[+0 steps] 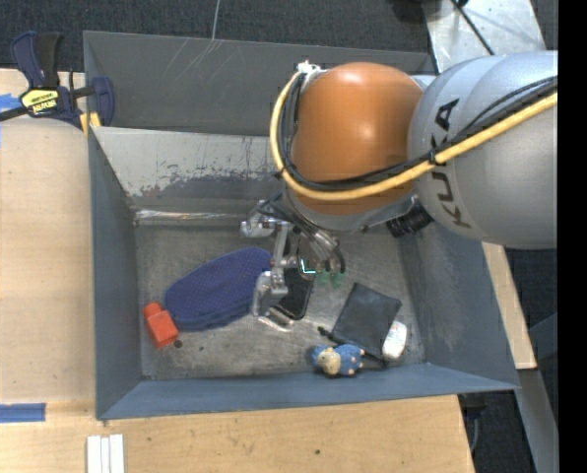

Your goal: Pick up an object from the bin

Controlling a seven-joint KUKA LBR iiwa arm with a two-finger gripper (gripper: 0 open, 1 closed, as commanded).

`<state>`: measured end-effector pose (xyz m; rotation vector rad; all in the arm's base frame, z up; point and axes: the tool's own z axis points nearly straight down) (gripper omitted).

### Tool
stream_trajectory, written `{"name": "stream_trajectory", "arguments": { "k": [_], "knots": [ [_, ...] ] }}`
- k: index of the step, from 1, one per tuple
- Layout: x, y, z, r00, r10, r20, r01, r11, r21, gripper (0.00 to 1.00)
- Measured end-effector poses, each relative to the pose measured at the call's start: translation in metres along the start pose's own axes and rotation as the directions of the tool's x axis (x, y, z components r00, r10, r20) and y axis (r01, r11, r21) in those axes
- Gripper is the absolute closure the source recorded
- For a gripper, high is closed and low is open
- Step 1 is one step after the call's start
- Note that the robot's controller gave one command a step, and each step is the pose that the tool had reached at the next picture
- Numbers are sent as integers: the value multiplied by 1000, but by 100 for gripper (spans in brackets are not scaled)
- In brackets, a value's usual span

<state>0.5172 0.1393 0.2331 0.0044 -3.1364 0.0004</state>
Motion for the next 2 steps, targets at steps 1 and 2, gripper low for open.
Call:
{"name": "stream_trajectory", "arguments": {
  "k": [1, 2],
  "knots": [
    [-45, 12, 95, 875, -484, 2, 484, 875, 1, 0],
    [-74, 24, 161, 848, -530, 6, 530, 848, 3, 0]
  ]
}}
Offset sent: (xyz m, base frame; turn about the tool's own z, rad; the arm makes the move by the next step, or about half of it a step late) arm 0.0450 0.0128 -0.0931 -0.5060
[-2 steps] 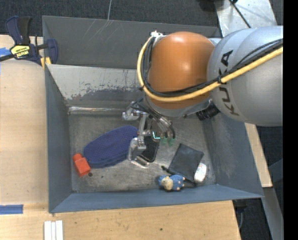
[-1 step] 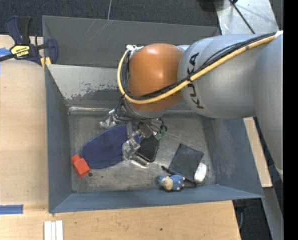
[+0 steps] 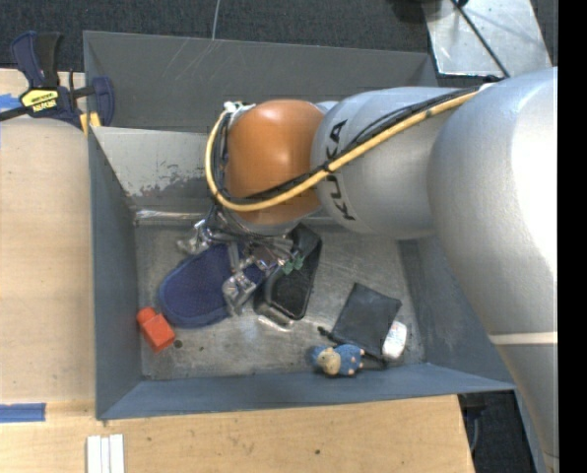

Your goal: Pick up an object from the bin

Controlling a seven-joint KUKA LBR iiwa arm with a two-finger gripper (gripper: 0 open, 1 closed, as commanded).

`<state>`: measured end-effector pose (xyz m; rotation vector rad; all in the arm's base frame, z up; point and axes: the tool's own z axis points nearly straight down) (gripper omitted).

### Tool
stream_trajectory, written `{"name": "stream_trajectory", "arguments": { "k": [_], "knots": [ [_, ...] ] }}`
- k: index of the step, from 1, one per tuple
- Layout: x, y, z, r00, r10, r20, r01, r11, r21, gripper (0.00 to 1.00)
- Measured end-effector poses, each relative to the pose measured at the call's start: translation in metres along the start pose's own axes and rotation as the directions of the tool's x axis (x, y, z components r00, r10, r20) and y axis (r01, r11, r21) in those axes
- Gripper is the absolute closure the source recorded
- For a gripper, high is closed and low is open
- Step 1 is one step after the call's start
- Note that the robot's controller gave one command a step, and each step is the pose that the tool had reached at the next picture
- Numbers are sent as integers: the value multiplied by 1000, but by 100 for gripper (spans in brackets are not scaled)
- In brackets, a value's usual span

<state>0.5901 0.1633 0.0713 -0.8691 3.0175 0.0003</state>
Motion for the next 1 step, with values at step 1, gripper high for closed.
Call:
{"name": "stream_trajectory", "arguments": {
  "k": [1],
  "knots": [
    [-1, 0, -5, 1000, 2, 4, -2, 1000, 1, 100]
  ]
}}
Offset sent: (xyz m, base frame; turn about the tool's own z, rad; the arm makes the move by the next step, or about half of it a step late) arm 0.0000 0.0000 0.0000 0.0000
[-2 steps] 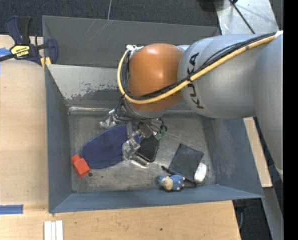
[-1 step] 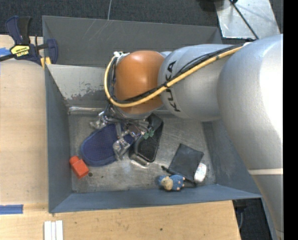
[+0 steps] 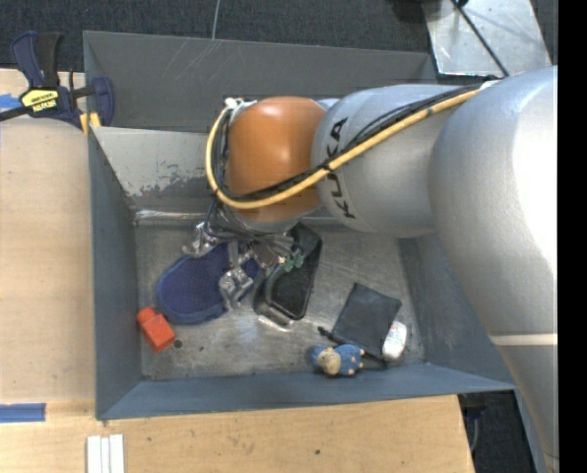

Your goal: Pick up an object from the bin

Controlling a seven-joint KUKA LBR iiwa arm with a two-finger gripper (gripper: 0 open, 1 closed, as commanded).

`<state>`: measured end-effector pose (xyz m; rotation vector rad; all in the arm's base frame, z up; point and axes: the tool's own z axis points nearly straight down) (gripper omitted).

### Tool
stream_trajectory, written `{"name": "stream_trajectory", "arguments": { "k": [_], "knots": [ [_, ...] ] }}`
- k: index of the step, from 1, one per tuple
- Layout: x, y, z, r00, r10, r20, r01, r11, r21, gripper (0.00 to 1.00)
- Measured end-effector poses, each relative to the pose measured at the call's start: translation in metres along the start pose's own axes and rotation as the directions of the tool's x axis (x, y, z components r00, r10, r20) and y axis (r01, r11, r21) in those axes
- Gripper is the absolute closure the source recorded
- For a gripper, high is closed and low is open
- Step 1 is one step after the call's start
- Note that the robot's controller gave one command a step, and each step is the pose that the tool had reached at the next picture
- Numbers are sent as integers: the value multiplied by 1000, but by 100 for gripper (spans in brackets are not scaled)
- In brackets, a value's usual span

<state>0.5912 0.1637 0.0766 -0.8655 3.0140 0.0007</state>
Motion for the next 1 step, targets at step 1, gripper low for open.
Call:
{"name": "stream_trajectory", "arguments": {
  "k": [1],
  "knots": [
    [34, 9, -164, 1000, -23, 5, 23, 1000, 2, 100]
  ]
}}
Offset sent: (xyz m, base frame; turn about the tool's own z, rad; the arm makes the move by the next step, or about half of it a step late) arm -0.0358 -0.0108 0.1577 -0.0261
